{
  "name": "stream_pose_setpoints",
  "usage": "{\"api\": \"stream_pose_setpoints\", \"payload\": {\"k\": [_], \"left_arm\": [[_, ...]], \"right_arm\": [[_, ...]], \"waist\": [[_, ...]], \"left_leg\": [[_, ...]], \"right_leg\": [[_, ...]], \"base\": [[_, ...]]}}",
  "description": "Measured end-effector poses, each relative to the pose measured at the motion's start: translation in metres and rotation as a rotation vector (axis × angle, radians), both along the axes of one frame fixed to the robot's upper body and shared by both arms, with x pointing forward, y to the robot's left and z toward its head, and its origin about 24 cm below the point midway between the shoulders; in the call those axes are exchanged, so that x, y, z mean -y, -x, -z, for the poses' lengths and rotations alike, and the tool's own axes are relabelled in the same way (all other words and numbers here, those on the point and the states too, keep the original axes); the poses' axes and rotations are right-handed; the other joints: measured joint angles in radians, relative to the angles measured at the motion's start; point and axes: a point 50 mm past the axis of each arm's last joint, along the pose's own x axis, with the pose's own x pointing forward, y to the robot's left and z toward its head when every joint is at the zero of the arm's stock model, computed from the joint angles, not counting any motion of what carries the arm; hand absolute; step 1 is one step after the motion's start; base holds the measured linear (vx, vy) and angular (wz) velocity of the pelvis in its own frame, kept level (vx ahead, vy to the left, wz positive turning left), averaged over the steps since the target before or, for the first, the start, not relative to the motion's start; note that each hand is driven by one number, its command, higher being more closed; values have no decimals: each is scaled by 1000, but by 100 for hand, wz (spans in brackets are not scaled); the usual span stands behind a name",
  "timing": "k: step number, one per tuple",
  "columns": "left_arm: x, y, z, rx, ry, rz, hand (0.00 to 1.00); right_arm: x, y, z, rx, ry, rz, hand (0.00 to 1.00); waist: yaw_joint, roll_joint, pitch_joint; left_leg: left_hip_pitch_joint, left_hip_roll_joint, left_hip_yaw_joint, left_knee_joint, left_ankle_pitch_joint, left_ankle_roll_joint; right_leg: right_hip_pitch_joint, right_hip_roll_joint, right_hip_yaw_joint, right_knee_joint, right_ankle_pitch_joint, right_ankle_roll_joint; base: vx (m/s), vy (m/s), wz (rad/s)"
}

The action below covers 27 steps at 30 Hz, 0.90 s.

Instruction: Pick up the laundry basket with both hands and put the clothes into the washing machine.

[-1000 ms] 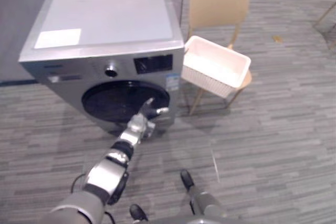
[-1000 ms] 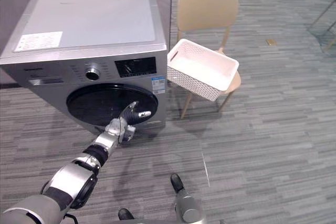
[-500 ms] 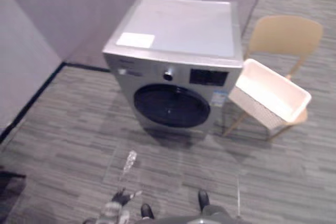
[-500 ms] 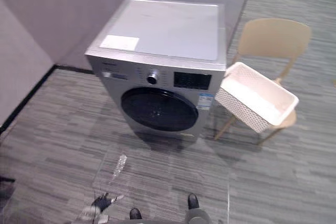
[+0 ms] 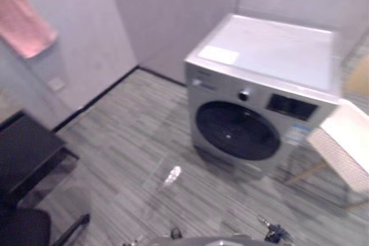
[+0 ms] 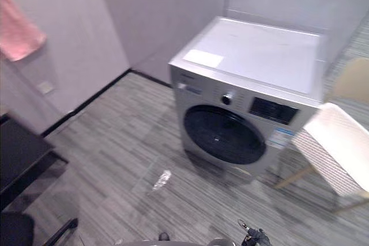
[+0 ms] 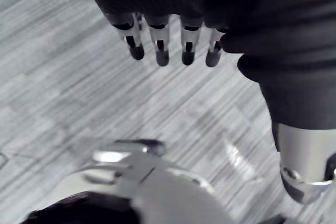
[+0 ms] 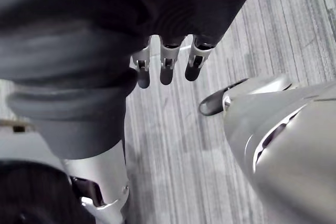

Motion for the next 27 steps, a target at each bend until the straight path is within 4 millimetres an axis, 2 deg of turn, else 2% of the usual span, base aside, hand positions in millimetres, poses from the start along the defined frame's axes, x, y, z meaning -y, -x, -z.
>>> {"api": "stream_pose_setpoints", "payload": {"k": [1, 2, 4, 6, 7, 9, 10, 11, 12, 13, 14, 15, 16, 17, 18, 19, 20, 21, 22, 23, 25, 26, 27], "left_arm": [[3, -7, -1, 30, 5, 2, 0], [2, -12, -3, 52, 3, -1, 0], [-1, -17, -4, 73, -8, -1, 0], [-3, -21, -5, 82, -13, 3, 0], [-3, -23, -5, 85, -12, 4, 0], [-2, -29, -6, 97, -13, 14, 0], [-2, -30, -6, 99, -15, 21, 0], [0, -33, -7, 106, -17, 35, 0], [2, -37, -7, 114, -12, 41, 0], [4, -39, -7, 118, -6, 42, 0], [9, -37, -6, 113, 5, 41, 0], [12, -33, -4, 103, 15, 29, 0], [15, -34, -4, 100, 23, 30, 0], [21, -38, -3, 96, 38, 33, 0], [20, -32, -2, 79, 38, 23, 0], [11, -31, -3, 84, 19, 15, 0], [19, -35, -2, 96, 33, 7, 0], [21, -36, -3, 103, 36, 6, 0], [24, -42, -4, 123, 39, 14, 0], [23, -43, -5, 131, 33, 14, 0], [18, -48, -7, 141, 7, 10, 0], [17, -51, -8, 151, 0, 12, 0], [22, -53, -7, 150, 2, 21, 0]], "right_arm": [[-11, -4, 1, 18, -21, -6, 0], [-22, -9, 1, 40, -40, -26, 0], [-21, -15, -2, 70, -32, -32, 0], [-24, -15, -3, 83, -36, 6, 0], [-26, -10, -1, 72, -45, 30, 0], [-29, 1, 3, 38, -64, 67, 0], [-29, 4, 4, 26, -72, 90, 0], [-27, 9, 5, 13, -76, 127, 0], [-24, 13, 6, 1, -74, 156, 0], [-22, 15, 6, -6, -70, 172, 0], [-16, 16, 6, -16, -62, 189, 0], [-15, 12, 5, -12, -59, 184, 0], [-10, -2, 2, 15, -48, 164, 0], [-3, -8, -1, 27, -29, 144, 0], [-4, -8, -1, 26, -24, 132, 0], [-6, -2, 0, 11, -17, 110, 0], [4, -2, -2, 12, 10, 102, 0], [4, -4, -3, 23, 14, 101, 0], [6, -9, -4, 39, 27, 90, 0], [10, -7, -5, 30, 36, 91, 0], [7, -1, -3, 15, 30, 101, 0], [8, 4, -2, 7, 32, 111, 0], [13, 9, -3, 3, 43, 123, 0]], "waist": [[1, 12, 9], [6, 14, 15], [19, -1, 22], [24, -11, 26], [22, -11, 25], [18, -16, 28], [16, -18, 29], [-1, -21, 27], [-14, -23, 25], [-20, -22, 24], [-6, 10, 13], [2, 27, 9], [-11, 46, 28], [-27, 56, 40], [-22, 57, 32], [-19, 11, 24], [-2, 28, 20], [-2, 35, 18], [-9, 34, 22], [-7, 25, 28], [-7, 5, 41], [-9, 0, 45], [-13, 33, 44]], "left_leg": [[23, 5, -31, 7, -11, 17], [41, 12, -54, 16, -28, 33], [53, 15, -73, 22, -46, 38], [83, 9, -111, 6, -51, 35], [105, -5, -137, -28, -49, 34], [155, -56, -197, -91, -49, 34], [167, -73, -221, -106, -49, 34], [193, -100, -270, -125, -52, 38], [211, -113, -325, -130, -62, 48], [219, -111, -352, -126, -72, 49], [223, -85, -371, -106, -90, 31], [219, -69, -362, -98, -93, 19], [233, -54, -357, -93, -67, -21], [242, -42, -339, -41, -57, -45], [243, -39, -316, 1, -62, -50], [215, -76, -247, 149, -70, -78], [142, -38, -169, 360, -62, -110], [93, -10, -118, 470, -53, -135], [17, 71, 0, 624, -57, -133], [-13, 133, 78, 684, -61, -126], [-52, 214, 166, 658, -69, -112], [-65, 224, 197, 515, -47, -117], [-88, 226, 194, 272, 81, -132]], "right_leg": [[-85, 18, 61, 170, 110, -52], [-139, 62, 119, 262, 75, -22], [-195, 108, 142, 273, 19, -9], [-223, 152, 98, 113, -19, 21], [-211, 175, 80, -52, -15, 29], [-174, 189, 81, -318, 5, 30], [-163, 190, 86, -372, 20, 17], [-151, 188, 89, -420, 47, -15], [-147, 190, 82, -422, 86, -58], [-144, 189, 82, -406, 122, -71], [-145, 206, 60, -366, 134, -68], [-144, 218, 48, -345, 123, -88], [-177, 214, 14, -217, 80, -137], [-232, 241, -46, -93, 12, -129], [-213, 262, -61, -155, 7, -146], [-158, 282, -106, -282, 66, -234], [-117, 298, -113, -293, 39, -241], [-96, 299, -120, -307, 25, -238], [-55, 301, -136, -323, 13, -248], [-14, 302, -148, -348, 11, -248], [83, 281, -220, -401, 10, -246], [131, 267, -275, -413, -3, -225], [158, 289, -319, -411, -18, -201]], "base": [[147, 276, 76], [172, 267, 67], [167, 218, 37], [261, 194, 42], [309, 128, 57], [340, 66, 79], [379, -9, 116], [430, -72, 148], [553, -136, 156], [649, -172, 122], [569, -148, 52], [606, -137, 41], [546, -170, 42], [539, -178, 46], [561, -175, 37], [568, -158, -16], [573, -123, -14], [494, -97, -14], [467, -63, 24], [426, -85, 42], [353, -83, 86], [349, -87, 153], [251, -62, 156]]}}
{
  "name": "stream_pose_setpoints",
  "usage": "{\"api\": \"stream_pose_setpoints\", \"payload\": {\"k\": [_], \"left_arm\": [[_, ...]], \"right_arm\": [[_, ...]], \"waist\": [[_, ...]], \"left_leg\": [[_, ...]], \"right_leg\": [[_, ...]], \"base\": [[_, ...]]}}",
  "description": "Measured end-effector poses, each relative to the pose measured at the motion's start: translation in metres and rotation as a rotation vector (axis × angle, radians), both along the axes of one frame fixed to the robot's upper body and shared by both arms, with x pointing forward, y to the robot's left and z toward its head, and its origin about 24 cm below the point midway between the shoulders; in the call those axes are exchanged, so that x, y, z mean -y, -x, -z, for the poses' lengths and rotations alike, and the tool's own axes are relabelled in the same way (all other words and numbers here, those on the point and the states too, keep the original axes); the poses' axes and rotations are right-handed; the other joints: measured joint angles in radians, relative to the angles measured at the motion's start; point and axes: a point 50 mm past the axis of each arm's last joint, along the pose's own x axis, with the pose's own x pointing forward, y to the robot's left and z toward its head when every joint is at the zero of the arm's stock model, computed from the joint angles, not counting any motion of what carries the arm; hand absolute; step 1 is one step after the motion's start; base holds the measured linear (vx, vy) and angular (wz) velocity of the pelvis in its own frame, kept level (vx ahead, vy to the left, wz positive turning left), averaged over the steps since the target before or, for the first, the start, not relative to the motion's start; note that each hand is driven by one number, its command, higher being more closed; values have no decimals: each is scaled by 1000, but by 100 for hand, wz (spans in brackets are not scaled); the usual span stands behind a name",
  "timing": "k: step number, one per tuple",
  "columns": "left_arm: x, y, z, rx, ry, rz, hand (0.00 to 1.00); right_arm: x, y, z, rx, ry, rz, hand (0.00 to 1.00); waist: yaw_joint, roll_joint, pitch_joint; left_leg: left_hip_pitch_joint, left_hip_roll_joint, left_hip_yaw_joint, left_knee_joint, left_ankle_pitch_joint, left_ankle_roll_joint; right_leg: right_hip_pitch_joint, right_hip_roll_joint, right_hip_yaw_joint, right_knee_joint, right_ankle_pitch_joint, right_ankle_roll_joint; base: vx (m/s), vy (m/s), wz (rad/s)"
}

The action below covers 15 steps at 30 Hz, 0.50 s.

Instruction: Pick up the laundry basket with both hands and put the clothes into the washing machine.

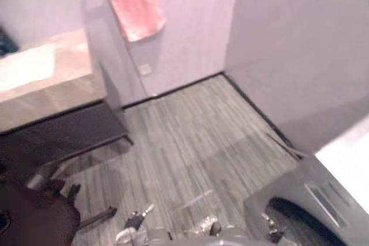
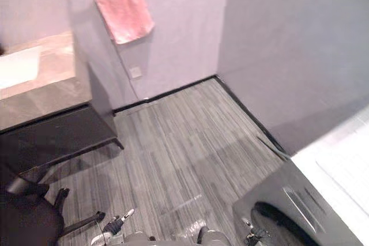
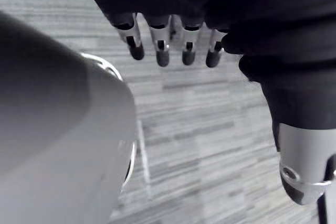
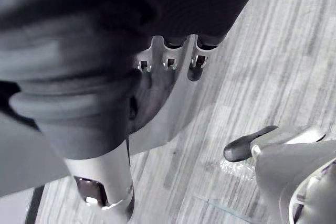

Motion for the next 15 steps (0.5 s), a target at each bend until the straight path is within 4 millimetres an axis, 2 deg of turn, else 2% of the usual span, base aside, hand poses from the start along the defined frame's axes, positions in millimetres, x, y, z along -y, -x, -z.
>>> {"api": "stream_pose_setpoints", "payload": {"k": [1, 3, 5, 7, 8, 10, 15], "left_arm": [[2, -1, 0, -2, -4, 19, 0], [2, 1, 1, -24, -20, 52, 0], [-5, -1, 0, -24, -49, 44, 0], [-11, 4, 0, -41, -65, 46, 0], [-12, 7, 0, -55, -81, 75, 0], [-11, 9, 2, -69, -77, 80, 0], [-12, 9, 1, -71, -80, 81, 0]], "right_arm": [[2, 2, 0, -2, 2, 10, 0], [-6, -5, 0, 12, -16, -12, 0], [-15, -19, -1, 51, -37, -21, 0], [-25, -33, -2, 86, -48, -49, 0], [-30, -40, -4, 107, -41, -99, 0], [-33, -35, -2, 90, -48, -106, 0], [-34, -16, 3, 30, -50, -124, 0]], "waist": [[0, 12, -2], [8, 14, -8], [9, -4, 5], [10, -5, 6], [9, -2, 5], [5, 4, 4], [3, -6, 5]], "left_leg": [[-10, -1, 12, -65, 10, 17], [67, -63, -16, -332, 33, 66], [73, -91, -49, -405, 81, 80], [113, -106, -61, -472, 111, 76], [150, -129, -64, -513, 118, 76], [164, -138, -64, -558, 140, 77], [173, -142, -63, -563, 141, 77]], "right_leg": [[6, 14, -10, 0, -12, 16], [-10, 6, 10, 0, -30, 37], [-13, -2, 14, 0, -42, 41], [-2, -8, 51, 8, -48, 41], [10, -16, 83, 9, -69, 53], [7, -16, 98, 1, -72, 57], [4, -23, 106, 2, -76, 64]], "base": [[231, 3, 165], [197, 88, 138], [66, 38, 82], [13, 36, 26], [-15, 39, -13], [-58, 33, -9], [-52, 27, -1]]}}
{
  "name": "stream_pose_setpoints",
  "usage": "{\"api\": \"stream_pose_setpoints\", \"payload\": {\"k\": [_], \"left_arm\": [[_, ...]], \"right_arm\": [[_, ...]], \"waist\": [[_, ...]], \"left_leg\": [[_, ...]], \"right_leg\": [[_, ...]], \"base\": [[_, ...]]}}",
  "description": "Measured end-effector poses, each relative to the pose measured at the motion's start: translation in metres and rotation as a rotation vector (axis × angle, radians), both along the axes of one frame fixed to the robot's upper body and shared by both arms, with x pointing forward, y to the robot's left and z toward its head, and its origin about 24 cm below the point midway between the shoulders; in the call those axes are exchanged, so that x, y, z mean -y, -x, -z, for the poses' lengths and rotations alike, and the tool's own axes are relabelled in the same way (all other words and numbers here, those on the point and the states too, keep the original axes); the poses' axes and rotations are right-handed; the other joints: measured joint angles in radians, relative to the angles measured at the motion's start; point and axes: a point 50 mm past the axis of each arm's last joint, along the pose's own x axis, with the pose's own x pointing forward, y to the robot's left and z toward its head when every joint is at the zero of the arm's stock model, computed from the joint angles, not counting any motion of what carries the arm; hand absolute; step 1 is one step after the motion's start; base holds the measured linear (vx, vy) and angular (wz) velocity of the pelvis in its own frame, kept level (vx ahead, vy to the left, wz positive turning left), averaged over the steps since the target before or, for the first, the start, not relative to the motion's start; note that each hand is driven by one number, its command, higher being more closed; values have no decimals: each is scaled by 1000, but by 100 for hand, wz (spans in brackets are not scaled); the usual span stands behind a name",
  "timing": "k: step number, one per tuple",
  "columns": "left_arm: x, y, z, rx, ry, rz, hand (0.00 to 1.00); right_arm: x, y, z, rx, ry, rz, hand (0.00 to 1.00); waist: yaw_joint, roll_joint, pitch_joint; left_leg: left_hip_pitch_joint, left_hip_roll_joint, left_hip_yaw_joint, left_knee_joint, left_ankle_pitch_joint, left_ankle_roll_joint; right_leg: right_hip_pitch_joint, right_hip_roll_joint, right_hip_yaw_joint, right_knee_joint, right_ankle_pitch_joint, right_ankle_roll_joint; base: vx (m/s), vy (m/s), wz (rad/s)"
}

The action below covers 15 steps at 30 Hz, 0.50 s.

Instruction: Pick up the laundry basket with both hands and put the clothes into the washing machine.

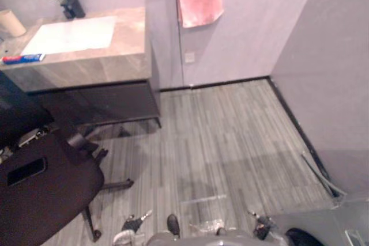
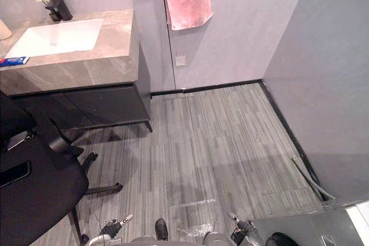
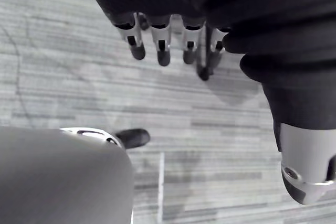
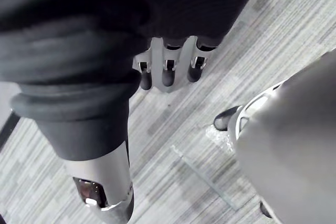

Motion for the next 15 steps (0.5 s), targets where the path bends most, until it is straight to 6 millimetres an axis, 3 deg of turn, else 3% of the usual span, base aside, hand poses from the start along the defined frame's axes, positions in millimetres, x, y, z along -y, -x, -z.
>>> {"api": "stream_pose_setpoints", "payload": {"k": [3, 6, 8, 9, 10, 11, 12, 13, 14, 15], "left_arm": [[0, -4, -1, 5, -8, 34, 0], [1, -10, -1, 3, -12, 68, 0], [1, -12, -2, 8, -14, 83, 0], [1, -13, -2, 9, -14, 82, 0], [0, -12, -2, 6, -16, 81, 0], [-1, -11, -2, 4, -20, 81, 0], [-5, -9, -2, -1, -28, 81, 0], [-12, -4, -2, -15, -46, 78, 0], [-19, 0, -3, -25, -62, 72, 0], [-21, 1, -3, -27, -66, 66, 0]], "right_arm": [[-2, 1, 1, -15, 12, -53, 0], [-2, -4, -1, -3, 11, -57, 0], [-4, -10, -2, 11, 10, -71, 0], [-5, -12, -2, 16, 8, -71, 0], [-5, -14, -3, 19, 10, -80, 0], [-6, -14, -2, 17, 9, -90, 0], [-8, -13, -2, 13, 10, -110, 0], [-13, -12, -1, 4, 8, -135, 0], [-17, -12, 0, -6, 0, -148, 0], [-16, -13, 0, -4, 3, -151, 0]], "waist": [[1, -12, 6], [-22, -24, 17], [-32, -20, 38], [-32, -8, 45], [-30, -15, 42], [-28, -12, 44], [-27, -21, 39], [-27, -44, 24], [-22, -70, 12], [-19, -75, 9]], "left_leg": [[-5, -2, 20, 0, -1, 0], [-10, -15, 20, 0, -7, -3], [2, -1, 19, 0, -16, 11], [3, 6, 23, 0, -18, 15], [9, 10, 22, 0, -19, 15], [14, 13, 20, 0, -21, 12], [19, 20, 15, 0, -22, 1], [15, 21, -4, 0, -16, -24], [12, 23, -14, 0, -8, -47], [12, 32, -15, 0, -6, -59]], "right_leg": [[-33, -9, 27, 36, -13, 21], [-67, -39, 37, 117, -41, 73], [-105, -46, 80, 214, -20, 112], [-124, -54, 82, 239, -31, 90], [-139, -88, 86, 272, -45, 66], [-142, -111, 97, 279, -46, 68], [-142, -129, 126, 269, -37, 70], [-132, -139, 185, 212, 31, 87], [-105, -137, 188, 147, 40, 134], [-87, -127, 184, 112, 27, 124]], "base": [[-30, 28, -18], [5, 25, -2], [14, 7, 2], [4, 47, -9], [0, 0, 0], [26, -29, 7], [54, -167, 27], [91, -334, 34], [80, -289, 26], [69, -272, 0]]}}
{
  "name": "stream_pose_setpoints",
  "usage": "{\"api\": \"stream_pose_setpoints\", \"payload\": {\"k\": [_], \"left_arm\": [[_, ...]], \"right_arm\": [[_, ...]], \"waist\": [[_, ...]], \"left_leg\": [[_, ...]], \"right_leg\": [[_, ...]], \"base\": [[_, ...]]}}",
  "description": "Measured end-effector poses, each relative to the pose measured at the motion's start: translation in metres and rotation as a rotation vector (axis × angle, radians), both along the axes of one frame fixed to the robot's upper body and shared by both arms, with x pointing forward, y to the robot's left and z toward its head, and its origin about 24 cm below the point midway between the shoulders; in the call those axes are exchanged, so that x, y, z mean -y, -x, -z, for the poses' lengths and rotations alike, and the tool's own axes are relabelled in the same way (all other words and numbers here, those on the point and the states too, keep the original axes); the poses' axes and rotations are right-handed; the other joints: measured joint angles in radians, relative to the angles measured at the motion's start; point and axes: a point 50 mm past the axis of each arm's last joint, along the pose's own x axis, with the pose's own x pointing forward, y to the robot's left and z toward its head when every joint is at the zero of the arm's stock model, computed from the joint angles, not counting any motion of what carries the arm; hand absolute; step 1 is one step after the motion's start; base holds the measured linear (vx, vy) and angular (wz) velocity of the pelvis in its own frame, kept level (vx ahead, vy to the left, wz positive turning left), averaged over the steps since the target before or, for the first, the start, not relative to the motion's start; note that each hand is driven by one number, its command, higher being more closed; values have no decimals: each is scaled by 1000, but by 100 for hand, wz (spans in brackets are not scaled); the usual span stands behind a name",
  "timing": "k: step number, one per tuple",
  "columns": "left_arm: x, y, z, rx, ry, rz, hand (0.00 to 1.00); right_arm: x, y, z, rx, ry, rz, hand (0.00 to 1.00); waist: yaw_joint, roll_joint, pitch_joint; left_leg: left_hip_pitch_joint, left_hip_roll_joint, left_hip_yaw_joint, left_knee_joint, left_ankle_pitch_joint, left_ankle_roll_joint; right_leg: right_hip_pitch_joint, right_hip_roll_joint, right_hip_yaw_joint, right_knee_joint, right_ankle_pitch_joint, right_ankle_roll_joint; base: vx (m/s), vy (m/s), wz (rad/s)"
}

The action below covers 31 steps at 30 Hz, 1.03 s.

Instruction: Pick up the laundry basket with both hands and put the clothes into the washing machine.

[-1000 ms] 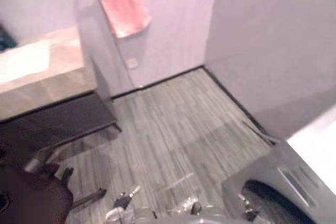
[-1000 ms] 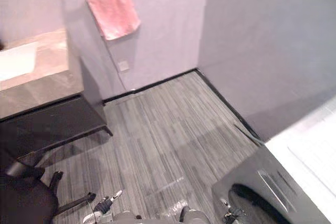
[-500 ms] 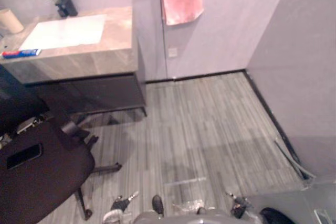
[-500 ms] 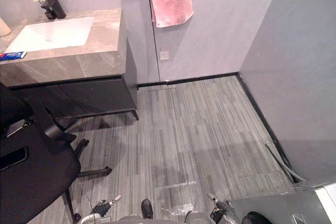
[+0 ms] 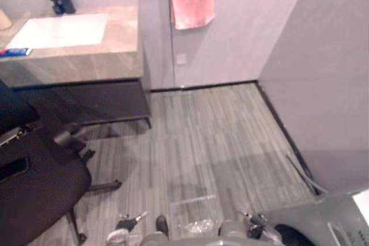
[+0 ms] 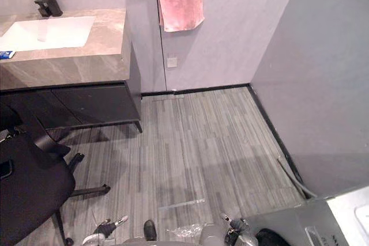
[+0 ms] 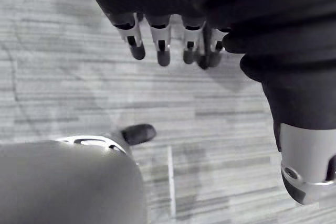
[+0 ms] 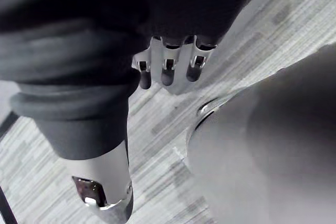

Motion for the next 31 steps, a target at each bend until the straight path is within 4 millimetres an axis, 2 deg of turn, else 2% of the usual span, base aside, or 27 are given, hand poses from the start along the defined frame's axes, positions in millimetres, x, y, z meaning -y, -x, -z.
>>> {"api": "stream_pose_setpoints", "payload": {"k": [2, 4, 5, 6, 9, 12, 13, 14, 15, 17, 18, 19, 20, 21, 23, 27, 31], "left_arm": [[6, 5, 2, -13, 18, -15, 0], [10, 8, 4, -16, 29, -27, 0], [10, 9, 4, -17, 34, -50, 0], [10, 11, 4, -20, 29, -57, 0], [8, 12, 4, -23, 16, -66, 0], [8, 12, 4, -20, 13, -66, 0], [9, 12, 4, -20, 14, -65, 0], [8, 11, 4, -18, 12, -63, 0], [6, 11, 3, -17, 6, -63, 0], [5, 10, 3, -11, 5, -90, 0], [6, 18, 4, -28, 4, -106, 0], [7, 21, 5, -36, 5, -109, 0], [11, 24, 6, -44, 16, -112, 0], [13, 24, 7, -44, 19, -112, 0], [13, 20, 6, -33, 20, -109, 0], [9, 24, 6, -51, 9, -107, 0], [10, 25, 6, -51, 10, -103, 0]], "right_arm": [[9, -11, -5, 18, 49, -75, 0], [12, -11, -5, 12, 71, -116, 0], [15, -13, -6, 15, 85, -137, 0], [15, -15, -7, 19, 92, -158, 0], [19, -15, -8, 18, 106, -166, 0], [21, -6, -6, -5, 108, -163, 0], [18, -6, -5, -7, 101, -167, 0], [18, -6, -5, -6, 101, -168, 0], [20, -6, -5, -7, 106, -167, 0], [21, -4, -5, -15, 105, -153, 0], [23, -3, -5, -15, 109, -150, 0], [24, -3, -5, -17, 112, -149, 0], [28, 1, -5, -26, 119, -143, 0], [28, 2, -4, -30, 117, -141, 0], [26, 8, -2, -53, 99, -111, 0], [26, 20, 1, -91, 89, -79, 0], [29, 29, 3, -116, 80, -32, 0]], "waist": [[10, 38, 2], [19, 64, -10], [26, 64, -10], [26, 75, -17], [26, 69, -12], [27, 65, -13], [30, 58, -15], [30, 56, -14], [27, 59, -13], [31, 49, 3], [29, 53, 2], [26, 59, 2], [23, 80, -12], [22, 87, -17], [20, 97, -23], [19, 76, -23], [19, 76, -25]], "left_leg": [[-9, 55, -6, 6, 19, -30], [-13, 88, -18, 7, 29, -46], [-12, 109, -19, 7, 37, -58], [-12, 123, -25, 7, 41, -65], [-15, 135, -47, 8, 55, -73], [-35, 118, -58, 39, 60, -75], [-69, 109, -72, 78, 76, -78], [-85, 100, -85, 70, 122, -90], [-85, 98, -91, 62, 131, -96], [-120, 78, -79, 235, -3, -65], [-113, 70, -53, 271, -30, -54], [-103, 70, -40, 259, -28, -52], [-67, 65, -39, 164, -20, -41], [-55, 61, -43, 115, -10, -29], [-39, 46, -63, 4, 53, -16], [-55, 20, -93, 2, 55, -15], [-54, 6, -96, -1, 48, -8]], "right_leg": [[30, 59, -21, -76, 13, -24], [42, 96, -27, -98, 19, -38], [40, 115, -27, -93, 15, -51], [40, 131, -33, -86, 9, -61], [37, 139, -57, -52, -17, -79], [16, 119, -81, 20, -64, -78], [0, 107, -81, 41, -71, -87], [-6, 100, -85, 33, -69, -90], [-6, 94, -92, 25, -64, -96], [-1, 62, -108, 39, -61, -101], [17, 54, -108, 35, -59, -95], [25, 55, -108, 31, -57, -90], [24, 66, -109, 15, -51, -78], [19, 67, -115, 9, -47, -73], [12, 65, -137, -18, -32, -60], [33, 61, -134, -62, -10, -39], [49, 61, -114, -91, 5, -38]], "base": [[39, -213, -9], [55, -167, 1], [69, -177, 2], [50, -139, 1], [38, -92, 20], [15, -41, 27], [-14, -60, 28], [-32, -57, 26], [-41, -31, 24], [-31, 2, 9], [0, 0, 0], [-51, 47, 6], [-62, 69, 9], [-69, 81, 19], [-96, 73, 31], [-60, 88, 23], [-13, 66, 9]]}}
